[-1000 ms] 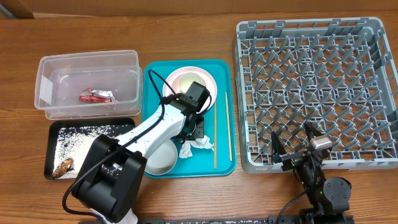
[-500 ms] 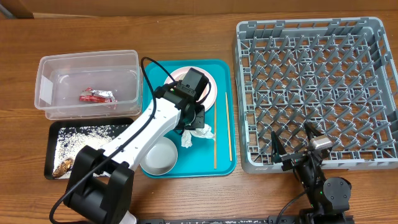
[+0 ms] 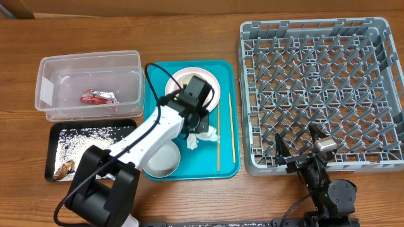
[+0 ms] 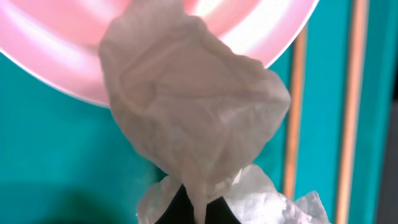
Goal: Sort waste into correct bins and load items into the dishwasher
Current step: 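Carry the tissue left into the clear plastic bin and release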
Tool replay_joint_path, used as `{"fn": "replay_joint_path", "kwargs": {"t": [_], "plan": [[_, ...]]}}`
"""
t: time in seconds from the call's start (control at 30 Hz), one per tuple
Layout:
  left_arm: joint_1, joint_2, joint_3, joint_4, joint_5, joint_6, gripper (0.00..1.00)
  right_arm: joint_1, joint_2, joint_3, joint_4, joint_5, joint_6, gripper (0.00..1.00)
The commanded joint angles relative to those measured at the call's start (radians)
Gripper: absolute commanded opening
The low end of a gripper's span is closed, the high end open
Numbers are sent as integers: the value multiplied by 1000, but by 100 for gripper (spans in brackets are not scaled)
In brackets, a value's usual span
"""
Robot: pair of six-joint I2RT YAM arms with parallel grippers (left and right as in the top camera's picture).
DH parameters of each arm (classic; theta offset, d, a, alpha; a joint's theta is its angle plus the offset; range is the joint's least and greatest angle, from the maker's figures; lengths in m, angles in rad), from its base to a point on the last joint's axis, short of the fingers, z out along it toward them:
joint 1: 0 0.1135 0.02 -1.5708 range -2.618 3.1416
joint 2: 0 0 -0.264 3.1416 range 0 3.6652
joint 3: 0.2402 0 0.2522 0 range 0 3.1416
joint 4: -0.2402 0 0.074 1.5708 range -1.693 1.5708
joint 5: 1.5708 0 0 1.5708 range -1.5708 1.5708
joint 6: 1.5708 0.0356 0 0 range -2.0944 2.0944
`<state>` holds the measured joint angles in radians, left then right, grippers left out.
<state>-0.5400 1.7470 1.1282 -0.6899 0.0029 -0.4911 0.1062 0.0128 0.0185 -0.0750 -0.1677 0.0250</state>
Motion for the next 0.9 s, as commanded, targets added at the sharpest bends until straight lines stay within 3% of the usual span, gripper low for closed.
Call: {"fn": "replay_joint_path", "kwargs": {"t": [0.0, 0.1, 0.23, 0.63, 0.87], "plan": [[-8, -6, -35, 13, -14, 6, 19, 6, -9, -11, 6, 9, -6, 100], [-8, -6, -34, 16, -14, 14, 44, 6, -9, -11, 6, 9, -6, 100], [-10, -6, -35, 10, -14, 16, 52, 6, -9, -11, 6, 9, -6, 100], [-10, 10, -82, 14, -36, 16, 62, 6, -9, -11, 6, 9, -6, 100], [-11, 15, -82, 13, -36, 16, 48, 6, -9, -11, 6, 9, -6, 100]]}}
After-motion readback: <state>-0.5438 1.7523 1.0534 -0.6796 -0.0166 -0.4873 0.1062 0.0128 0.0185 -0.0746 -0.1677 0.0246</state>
